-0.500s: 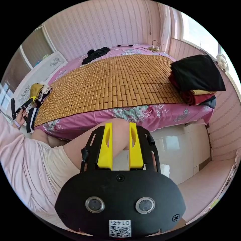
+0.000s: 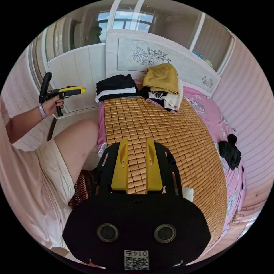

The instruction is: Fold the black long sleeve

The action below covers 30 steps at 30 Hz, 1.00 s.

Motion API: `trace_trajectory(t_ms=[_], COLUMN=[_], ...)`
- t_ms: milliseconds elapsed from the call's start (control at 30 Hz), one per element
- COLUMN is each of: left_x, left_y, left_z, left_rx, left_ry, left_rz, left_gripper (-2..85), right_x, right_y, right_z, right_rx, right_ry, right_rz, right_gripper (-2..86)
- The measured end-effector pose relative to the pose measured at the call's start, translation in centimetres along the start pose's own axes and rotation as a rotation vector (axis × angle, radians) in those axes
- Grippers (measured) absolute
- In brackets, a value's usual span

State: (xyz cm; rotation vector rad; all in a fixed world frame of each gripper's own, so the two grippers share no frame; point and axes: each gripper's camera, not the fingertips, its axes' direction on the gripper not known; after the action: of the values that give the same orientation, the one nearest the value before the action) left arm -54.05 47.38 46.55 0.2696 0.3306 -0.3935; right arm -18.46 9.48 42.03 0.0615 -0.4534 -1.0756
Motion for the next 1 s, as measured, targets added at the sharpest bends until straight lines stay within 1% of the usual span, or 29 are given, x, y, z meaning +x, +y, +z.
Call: trace_trajectory(t_ms=[67, 133, 167, 233, 367, 433, 500, 567, 600, 633, 700, 767, 800, 867, 900, 967, 1000], left_x=[-4.5, -7.5, -9.1, -11.2, -14.6, -15.5, -16.3, -17.2, -17.3, -17.5, -17.4, -16.6, -16.1, -13.7, -13.0, -9.5, -8.6], left_y=[0.6, 0.7, 0.5, -0.3, -3.4, -4.8, -6.1, -7.4, -7.6, -8.0, -8.7, -9.9, -10.3, -12.0, -12.6, -14.5, -14.9], left_z=[0.7, 1.5, 2.2, 3.4, 7.0, 8.7, 10.5, 13.0, 13.5, 13.9, 14.0, 13.4, 13.0, 10.3, 9.5, 6.2, 5.3], left_rx=[0.013, 0.037, 0.046, 0.052, 0.054, 0.038, 0.002, -0.088, -0.11, -0.101, -0.09, -0.107, -0.098, 0.014, 0.038, 0.146, 0.17], left_ry=[0.003, 0.014, 0.012, 0.002, -0.027, -0.049, -0.053, -0.086, -0.086, -0.085, -0.05, -0.097, -0.12, -0.207, -0.225, -0.22, -0.191], left_rz=[-0.142, -0.231, -0.278, -0.318, -0.354, -0.356, -0.377, -0.387, -0.385, -0.362, -0.316, -0.27, -0.246, -0.109, -0.074, 0.066, 0.095], left_gripper=[7.5, 7.6, 7.8, 8.2, 10.6, 11.1, 11.1, 10.5, 10.0, 9.1, 4.3, 0.5, 0.1, -0.7, -0.8, -0.9, -0.9], right_x=[0.2, 0.7, 0.8, 1.7, 3.2, 4.6, 5.1, 5.5, 6.1, 6.8, 7.9, 9.1, 9.9, 11.2, 12.1, 13.7, 14.9], right_y=[-4.9, -10.9, -12.4, -17.7, -24.4, -27.7, -29.6, -31.1, -31.8, -32.4, -32.8, -33.0, -33.0, -32.9, -32.7, -31.6, -30.1], right_z=[3.4, 8.1, 9.2, 13.5, 19.1, 22.3, 24.5, 26.6, 27.7, 28.2, 28.5, 27.8, 26.6, 24.0, 21.9, 18.3, 15.8], right_rx=[-0.02, -0.054, -0.062, -0.089, -0.1, -0.093, -0.098, -0.132, -0.177, -0.199, -0.212, -0.188, -0.143, -0.046, 0.011, 0.092, 0.145], right_ry=[-0.073, -0.155, -0.17, -0.236, -0.303, -0.381, -0.343, -0.287, -0.241, -0.225, -0.269, -0.336, -0.362, -0.406, -0.428, -0.443, -0.433], right_rz=[-0.055, -0.084, -0.082, -0.057, 0.026, 0.128, 0.169, 0.187, 0.224, 0.254, 0.274, 0.26, 0.252, 0.223, 0.208, 0.19, 0.182], right_gripper=[9.8, 10.2, 10.3, 10.7, 11.0, 11.1, 11.3, 10.5, 7.7, 5.4, 2.9, 1.0, 0.4, 0.0, -0.2, -0.3, -0.4])
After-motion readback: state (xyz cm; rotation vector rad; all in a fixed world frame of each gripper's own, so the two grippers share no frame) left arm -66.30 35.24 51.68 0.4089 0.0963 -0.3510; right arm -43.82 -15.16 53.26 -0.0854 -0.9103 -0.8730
